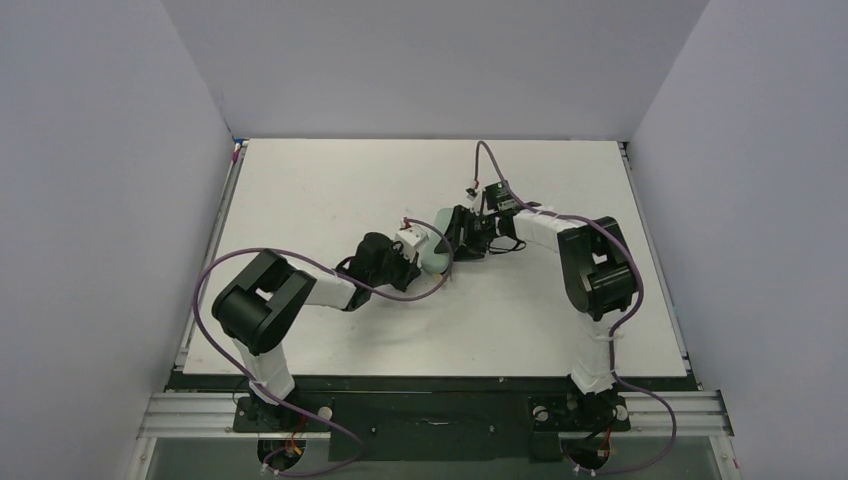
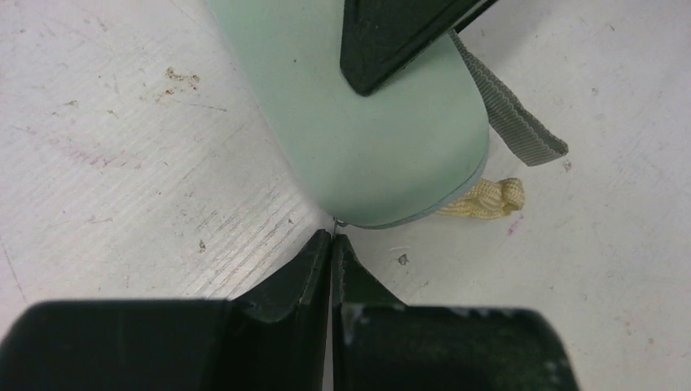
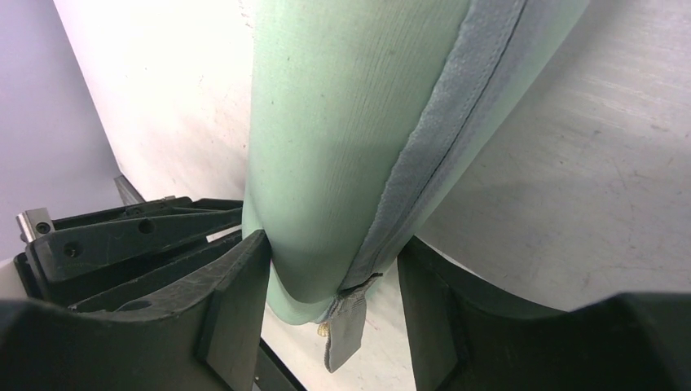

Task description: Open the umbrella

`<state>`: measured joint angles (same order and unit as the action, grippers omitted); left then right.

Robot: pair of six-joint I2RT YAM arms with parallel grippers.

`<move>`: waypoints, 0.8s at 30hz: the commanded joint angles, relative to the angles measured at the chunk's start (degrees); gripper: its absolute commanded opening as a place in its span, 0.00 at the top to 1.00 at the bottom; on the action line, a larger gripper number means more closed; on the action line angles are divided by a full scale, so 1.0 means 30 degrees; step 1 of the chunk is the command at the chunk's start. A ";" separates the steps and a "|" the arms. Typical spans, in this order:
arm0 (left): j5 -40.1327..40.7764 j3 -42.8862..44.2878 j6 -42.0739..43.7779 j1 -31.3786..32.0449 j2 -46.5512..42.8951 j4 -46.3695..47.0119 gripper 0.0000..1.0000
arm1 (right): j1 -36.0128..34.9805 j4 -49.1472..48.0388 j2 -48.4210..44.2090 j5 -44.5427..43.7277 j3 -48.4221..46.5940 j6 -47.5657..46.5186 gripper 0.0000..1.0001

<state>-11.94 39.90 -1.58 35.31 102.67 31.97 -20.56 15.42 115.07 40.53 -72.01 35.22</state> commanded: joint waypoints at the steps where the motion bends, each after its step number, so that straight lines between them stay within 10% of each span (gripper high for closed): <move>1: 0.0561 0.0363 0.2611 -0.0654 -0.0685 0.0821 1.00 | -0.0298 0.4091 0.1986 -0.5542 0.0697 -0.4009 1.00; 24: -0.0005 0.1493 0.3457 -0.0299 0.0180 0.2143 1.00 | 0.0084 1.2287 0.4658 0.0626 -0.1782 -1.4262 1.00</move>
<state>-14.37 42.28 8.03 35.16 104.38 32.14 -19.64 34.33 122.02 55.33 -81.19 7.84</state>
